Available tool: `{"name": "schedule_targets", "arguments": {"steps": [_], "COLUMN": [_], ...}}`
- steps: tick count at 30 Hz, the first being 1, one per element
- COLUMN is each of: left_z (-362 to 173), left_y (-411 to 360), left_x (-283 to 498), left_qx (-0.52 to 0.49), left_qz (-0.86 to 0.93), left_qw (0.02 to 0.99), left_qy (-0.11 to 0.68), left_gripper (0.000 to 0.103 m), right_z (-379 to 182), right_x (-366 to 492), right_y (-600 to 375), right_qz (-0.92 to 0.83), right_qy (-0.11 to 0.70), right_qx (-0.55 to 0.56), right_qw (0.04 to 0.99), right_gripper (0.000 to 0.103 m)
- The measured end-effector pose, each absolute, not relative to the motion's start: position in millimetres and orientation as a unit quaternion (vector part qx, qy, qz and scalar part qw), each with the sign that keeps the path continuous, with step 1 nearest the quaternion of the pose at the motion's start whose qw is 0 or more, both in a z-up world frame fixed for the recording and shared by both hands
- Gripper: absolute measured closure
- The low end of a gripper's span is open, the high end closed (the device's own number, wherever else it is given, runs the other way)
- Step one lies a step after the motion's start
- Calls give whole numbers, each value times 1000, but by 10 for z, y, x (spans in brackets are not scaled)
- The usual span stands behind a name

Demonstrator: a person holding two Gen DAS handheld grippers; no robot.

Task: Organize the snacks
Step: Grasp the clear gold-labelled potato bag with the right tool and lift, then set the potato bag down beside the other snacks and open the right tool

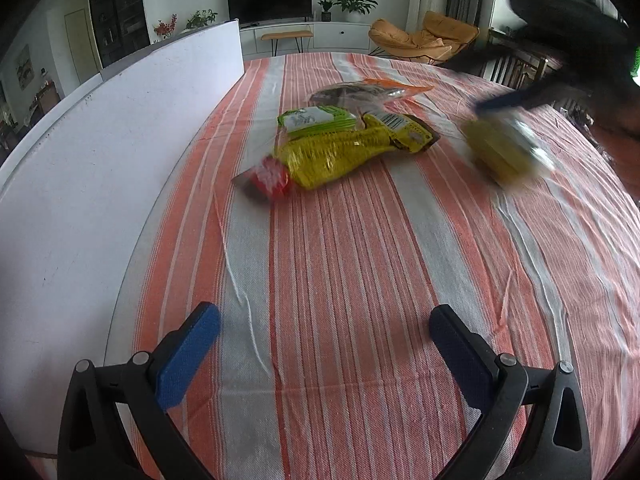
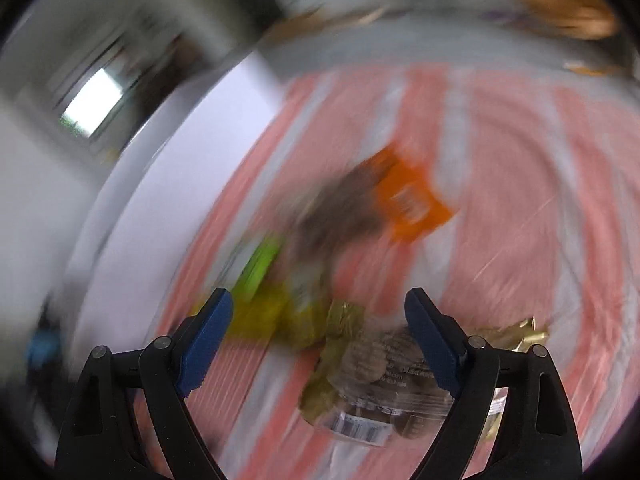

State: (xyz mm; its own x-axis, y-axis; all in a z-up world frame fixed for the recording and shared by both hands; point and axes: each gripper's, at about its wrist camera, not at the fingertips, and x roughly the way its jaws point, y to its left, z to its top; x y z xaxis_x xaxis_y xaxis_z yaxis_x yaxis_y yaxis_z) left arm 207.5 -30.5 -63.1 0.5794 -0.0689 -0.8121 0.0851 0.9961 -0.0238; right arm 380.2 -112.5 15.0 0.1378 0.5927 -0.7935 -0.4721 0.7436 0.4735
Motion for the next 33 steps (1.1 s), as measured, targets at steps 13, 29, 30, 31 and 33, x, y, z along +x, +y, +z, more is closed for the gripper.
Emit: {"name": "schedule_targets", "arguments": {"steps": [13,29,30,31,33], "left_z": [-629,-629,-628,-626,-625], "left_y": [-306,-308,-309,-311,-307], "left_x": [2073,2073,2074,2071,2070], "left_qx": [9,9,10,11,11], "left_qz": [-43,-43,-43,-42,-42], "left_qw": [889,889,889,889,889], "left_qy": [457,457,457,457,457], "left_gripper": [0,0,0,0,0], "right_z": [258,-314,-320,-326,-336], "right_x": [2266,1987,1997,1998,1992], "right_y": [-2692,-2579,-2553,-2527,-2512], "right_qz": [194,89,84,83,82], "right_qy": [454,450,452,452,452], "right_qx": [46,-23,-32,-36,-34], "right_qw": [868,888,887,887,888], "right_gripper": [13,11,11,11,11]}}
